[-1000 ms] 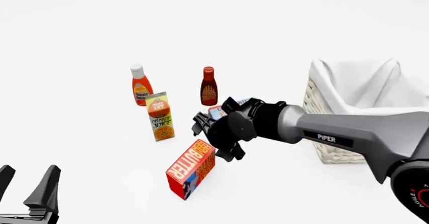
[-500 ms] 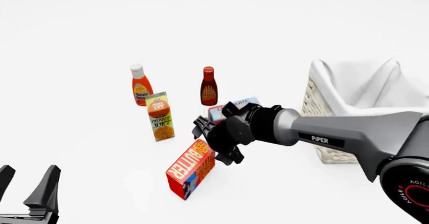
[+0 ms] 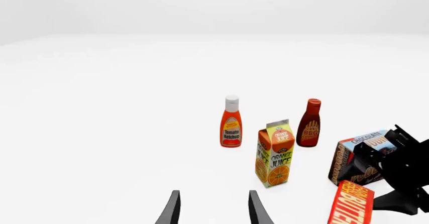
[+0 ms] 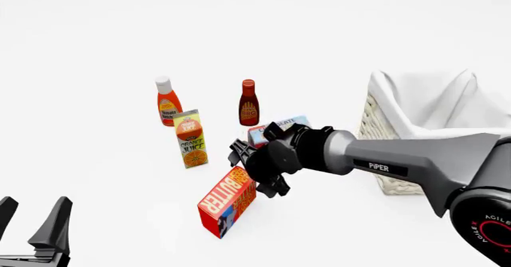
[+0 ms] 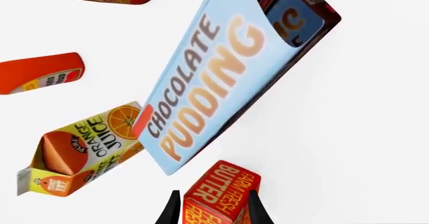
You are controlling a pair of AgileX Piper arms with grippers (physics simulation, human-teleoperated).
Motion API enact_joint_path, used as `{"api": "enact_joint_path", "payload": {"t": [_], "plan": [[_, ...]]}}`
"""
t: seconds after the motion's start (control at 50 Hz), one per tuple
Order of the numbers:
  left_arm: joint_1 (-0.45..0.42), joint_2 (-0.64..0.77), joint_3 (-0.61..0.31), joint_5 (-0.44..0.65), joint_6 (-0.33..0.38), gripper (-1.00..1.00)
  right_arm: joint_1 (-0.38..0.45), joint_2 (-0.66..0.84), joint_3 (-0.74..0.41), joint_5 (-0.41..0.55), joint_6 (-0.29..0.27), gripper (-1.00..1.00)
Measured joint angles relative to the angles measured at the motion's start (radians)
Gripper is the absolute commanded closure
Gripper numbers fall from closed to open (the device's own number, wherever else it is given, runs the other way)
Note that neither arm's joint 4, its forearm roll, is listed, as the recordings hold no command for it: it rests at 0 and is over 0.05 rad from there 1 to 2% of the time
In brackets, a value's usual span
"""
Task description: Pick the butter and place it in the basket.
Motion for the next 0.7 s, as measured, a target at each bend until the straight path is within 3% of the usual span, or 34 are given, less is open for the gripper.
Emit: {"api": "enact_joint_path", "payload": {"t": [0.7], "plan": [[0.0,0.0,0.0,0.0,0.0,-1.0,0.006,0.018,-0.033,0.042,0.026,-1.0]]}}
